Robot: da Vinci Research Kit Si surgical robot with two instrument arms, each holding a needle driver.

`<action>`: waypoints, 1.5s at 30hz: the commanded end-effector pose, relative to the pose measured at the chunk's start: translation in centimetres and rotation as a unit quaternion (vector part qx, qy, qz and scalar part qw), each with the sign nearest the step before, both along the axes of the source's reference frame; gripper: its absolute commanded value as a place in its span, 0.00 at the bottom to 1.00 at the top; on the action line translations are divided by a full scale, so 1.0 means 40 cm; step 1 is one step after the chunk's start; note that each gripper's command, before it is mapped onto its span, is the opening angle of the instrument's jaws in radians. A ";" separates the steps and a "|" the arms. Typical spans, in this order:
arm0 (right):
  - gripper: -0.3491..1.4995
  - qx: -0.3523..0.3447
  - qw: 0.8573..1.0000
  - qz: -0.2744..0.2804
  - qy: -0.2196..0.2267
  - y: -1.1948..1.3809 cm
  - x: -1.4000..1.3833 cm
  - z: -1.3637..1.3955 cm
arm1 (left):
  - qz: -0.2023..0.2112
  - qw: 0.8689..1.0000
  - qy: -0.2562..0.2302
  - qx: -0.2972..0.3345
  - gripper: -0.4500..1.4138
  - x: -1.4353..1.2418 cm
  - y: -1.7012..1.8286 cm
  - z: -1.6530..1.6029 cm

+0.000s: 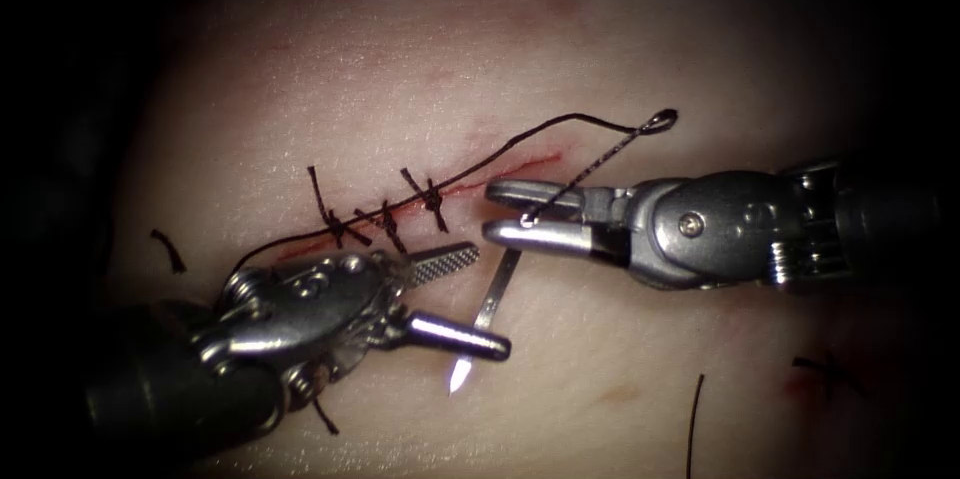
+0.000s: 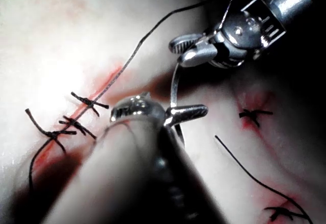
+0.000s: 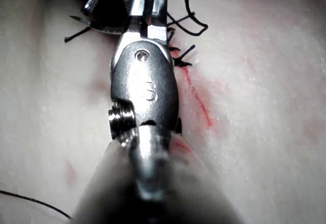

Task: Wound Closure

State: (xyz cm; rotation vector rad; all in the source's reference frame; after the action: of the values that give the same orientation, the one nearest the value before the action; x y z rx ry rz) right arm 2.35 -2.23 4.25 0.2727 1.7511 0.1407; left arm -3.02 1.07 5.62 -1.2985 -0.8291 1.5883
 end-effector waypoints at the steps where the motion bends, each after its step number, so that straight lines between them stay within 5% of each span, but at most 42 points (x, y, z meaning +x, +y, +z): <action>1: 0.00 -0.001 1.000 -0.004 0.005 -0.0020 0.0015 0.0011 | 0.006 1.000 -0.007 0.006 0.69 -0.0012 0.0006 0.0014; 9: 0.00 -0.004 1.000 -0.015 0.015 -0.0025 0.0019 0.0011 | 0.067 0.996 -0.040 0.034 0.66 -0.0024 -0.0011 0.0019; 19: 0.00 -0.006 0.999 -0.021 0.024 -0.0034 0.0024 0.0007 | 0.090 0.994 -0.046 0.048 0.60 -0.0030 -0.0009 0.0024; 25: 0.00 -0.008 0.999 -0.022 0.025 -0.0042 0.0026 0.0010 | 0.096 0.992 -0.044 0.075 0.46 -0.0035 -0.0006 0.0025; 26: 0.00 -0.009 0.999 -0.022 0.025 -0.0045 0.0027 0.0012 | 0.094 0.991 -0.032 0.092 0.25 -0.0034 -0.0003 0.0024; 27: 0.00 -0.009 0.999 -0.022 0.025 -0.0045 0.0027 0.0012 | 0.094 0.991 -0.032 0.092 0.25 -0.0034 -0.0003 0.0024; 30: 0.00 -0.010 0.999 -0.023 0.025 -0.0048 0.0028 0.0014 | 0.087 0.988 -0.025 0.128 0.00 -0.0031 0.0004 0.0025; 38: 0.00 -0.010 0.999 -0.023 0.023 -0.0050 0.0027 0.0013 | 0.087 0.983 -0.017 0.163 0.00 -0.0025 -0.0001 0.0026; 42: 0.40 0.009 1.000 0.006 -0.025 -0.0050 0.0029 0.0010 | 0.059 0.985 -0.042 0.158 0.00 -0.0033 -0.0009 0.0016; 45: 0.56 0.027 0.997 0.028 -0.062 -0.0056 0.0032 0.0008 | 0.047 0.988 -0.038 0.139 0.00 -0.0038 -0.0011 0.0013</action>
State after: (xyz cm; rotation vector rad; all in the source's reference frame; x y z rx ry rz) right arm 2.41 -2.38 4.26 0.2543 1.6443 0.2310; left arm -3.12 1.00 5.62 -1.1302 -1.1372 1.4375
